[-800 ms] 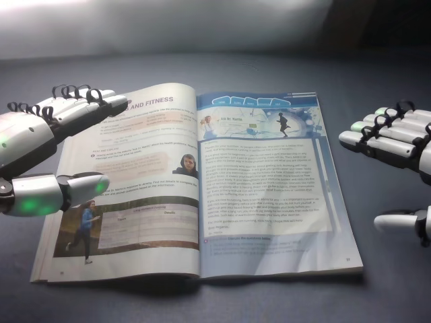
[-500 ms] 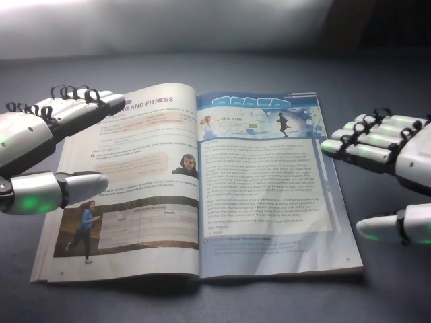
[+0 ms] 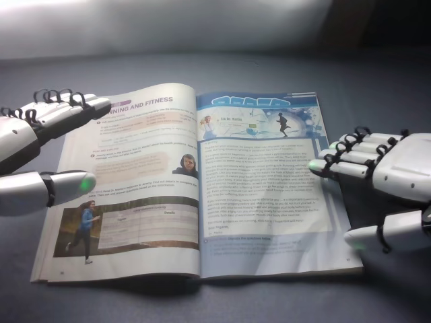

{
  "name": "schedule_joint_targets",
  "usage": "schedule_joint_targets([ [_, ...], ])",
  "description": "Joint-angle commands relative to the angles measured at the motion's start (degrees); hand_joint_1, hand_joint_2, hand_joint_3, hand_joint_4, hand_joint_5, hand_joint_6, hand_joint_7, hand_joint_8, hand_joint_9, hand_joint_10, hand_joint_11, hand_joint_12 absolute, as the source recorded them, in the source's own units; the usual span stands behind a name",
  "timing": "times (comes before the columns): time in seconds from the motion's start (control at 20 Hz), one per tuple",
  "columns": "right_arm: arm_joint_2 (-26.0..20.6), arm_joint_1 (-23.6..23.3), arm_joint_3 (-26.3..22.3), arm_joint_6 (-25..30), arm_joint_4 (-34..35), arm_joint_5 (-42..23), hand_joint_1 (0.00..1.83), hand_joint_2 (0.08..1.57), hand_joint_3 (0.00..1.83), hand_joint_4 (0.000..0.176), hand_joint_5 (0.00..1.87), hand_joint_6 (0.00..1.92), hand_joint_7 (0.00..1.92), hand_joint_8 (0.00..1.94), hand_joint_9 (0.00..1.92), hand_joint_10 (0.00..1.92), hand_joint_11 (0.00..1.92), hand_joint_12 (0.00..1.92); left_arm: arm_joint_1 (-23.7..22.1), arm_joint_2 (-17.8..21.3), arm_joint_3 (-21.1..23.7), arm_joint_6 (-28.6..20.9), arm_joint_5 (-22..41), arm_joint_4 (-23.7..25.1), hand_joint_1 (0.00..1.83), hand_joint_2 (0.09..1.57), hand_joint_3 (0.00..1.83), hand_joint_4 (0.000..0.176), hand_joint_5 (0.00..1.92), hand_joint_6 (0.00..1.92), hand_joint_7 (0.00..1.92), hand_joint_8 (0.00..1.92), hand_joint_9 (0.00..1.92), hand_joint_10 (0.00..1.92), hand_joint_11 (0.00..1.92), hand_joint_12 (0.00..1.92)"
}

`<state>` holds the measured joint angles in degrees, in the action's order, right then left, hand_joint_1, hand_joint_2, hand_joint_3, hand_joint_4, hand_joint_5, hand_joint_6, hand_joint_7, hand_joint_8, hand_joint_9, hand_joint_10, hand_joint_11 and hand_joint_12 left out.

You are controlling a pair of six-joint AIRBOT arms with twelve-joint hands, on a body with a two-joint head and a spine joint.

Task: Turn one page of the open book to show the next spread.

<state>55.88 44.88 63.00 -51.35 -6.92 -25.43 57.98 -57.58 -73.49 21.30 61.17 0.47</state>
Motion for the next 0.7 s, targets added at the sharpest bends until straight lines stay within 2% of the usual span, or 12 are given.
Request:
schedule_joint_targets([
  [0.0,0.32,-0.94,0.18,-0.09,-0.51,-4.4,0.14,1.18,0.01,0.0,0.0,0.0,0.0,0.0,0.0,0.0,0.0,0.0,0.14,0.53,0.24,-0.17,6.87,-1.4,0.34,1.33,0.01,0.029,0.05,0.01,0.0,0.0,0.0,0.0,0.0,0.0],
  [0.1,1.4,-1.69,0.56,-0.09,-2.0,-3.0,0.17,1.19,0.01,0.0,0.0,0.0,0.0,0.0,0.0,0.0,0.0,0.0,1.31,0.61,0.48,-0.17,7.4,-2.26,0.34,1.33,0.01,0.018,0.05,0.0,0.0,0.0,0.0,0.0,0.0,0.0],
  [0.2,2.21,-2.22,0.81,-0.08,-2.95,-2.02,0.21,1.19,0.01,0.0,0.0,0.0,0.0,0.0,0.0,0.0,0.0,0.0,2.5,0.69,0.73,-0.17,8.15,-3.37,0.33,1.33,0.0,0.015,0.04,0.0,0.0,0.0,0.0,0.0,0.0,0.0],
  [0.25,2.72,-2.39,1.03,-0.07,-3.31,-1.66,0.21,1.18,0.0,0.0,0.0,0.0,0.0,0.0,0.0,0.0,0.0,0.0,3.24,0.7,0.86,-0.17,8.62,-4.05,0.34,1.32,0.0,0.001,0.06,0.01,0.0,0.0,0.0,0.0,0.0,0.0],
  [0.45,4.75,-2.51,2.19,0.29,-3.53,-1.33,0.18,1.18,0.0,0.0,0.0,0.0,0.0,0.0,0.0,0.0,0.0,0.0,5.13,0.75,1.33,-0.17,9.65,-5.51,0.29,1.33,0.0,0.01,0.04,0.0,0.0,0.0,0.0,0.0,0.0,0.0],
  [0.55,5.83,-2.52,3.0,0.8,-3.53,-1.37,0.15,1.18,0.0,0.0,0.0,0.0,0.0,0.0,0.0,0.0,0.0,0.0,5.97,0.8,1.58,-0.17,9.71,-5.82,0.33,1.32,0.0,0.021,0.04,0.0,0.0,0.0,0.0,0.0,0.0,0.0],
  [0.65,7.13,-3.02,3.8,0.97,-3.53,-1.55,0.14,1.19,0.0,0.0,0.0,0.0,0.0,0.0,0.0,0.0,0.0,0.0,6.65,0.76,1.81,-0.18,9.84,-6.1,0.37,1.32,0.0,0.008,0.05,0.0,0.0,0.0,0.0,0.0,0.0,0.0],
])
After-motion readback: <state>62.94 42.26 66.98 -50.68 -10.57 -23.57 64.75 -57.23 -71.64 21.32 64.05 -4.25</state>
